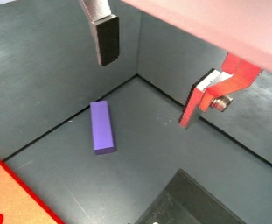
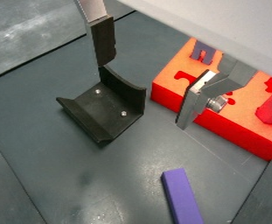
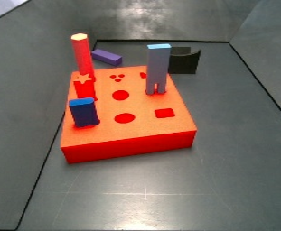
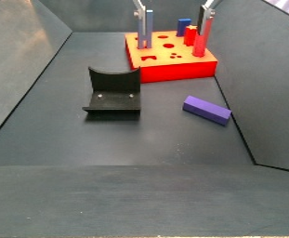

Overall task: Pick up the rectangle object. Move up. Place the rectangle object on the fixture. Regrasp the rectangle object. Move to above the board. Insert the rectangle object.
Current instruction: Pick up the rectangle object.

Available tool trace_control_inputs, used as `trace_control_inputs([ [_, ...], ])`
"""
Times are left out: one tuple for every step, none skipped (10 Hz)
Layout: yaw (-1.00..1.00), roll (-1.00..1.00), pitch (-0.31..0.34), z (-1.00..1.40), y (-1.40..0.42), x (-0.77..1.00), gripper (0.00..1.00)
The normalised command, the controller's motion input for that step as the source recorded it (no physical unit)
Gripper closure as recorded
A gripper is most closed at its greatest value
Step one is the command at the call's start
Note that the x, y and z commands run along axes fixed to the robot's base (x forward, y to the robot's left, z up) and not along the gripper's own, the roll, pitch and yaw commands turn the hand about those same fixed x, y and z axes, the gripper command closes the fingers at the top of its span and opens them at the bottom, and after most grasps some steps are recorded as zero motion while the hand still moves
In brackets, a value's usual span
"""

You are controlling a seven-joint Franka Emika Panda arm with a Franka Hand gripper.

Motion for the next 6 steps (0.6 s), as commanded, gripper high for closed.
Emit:
trace_control_inputs([
  [0.82,0.05,-0.077,-0.69,-0.11,-0.1,0.0],
  [0.96,0.11,-0.1,-0.77,-0.11,-0.25,0.0],
  [1.0,0.0,0.0,-0.63,0.0,0.0,0.0],
  [1.0,0.0,-0.003,-0.74,0.0,-0.04,0.0],
  [0.77,0.03,-0.051,-0.76,0.14,-0.43,0.0],
  [0.35,0.03,-0.084,-0.65,0.06,-0.39,0.0],
])
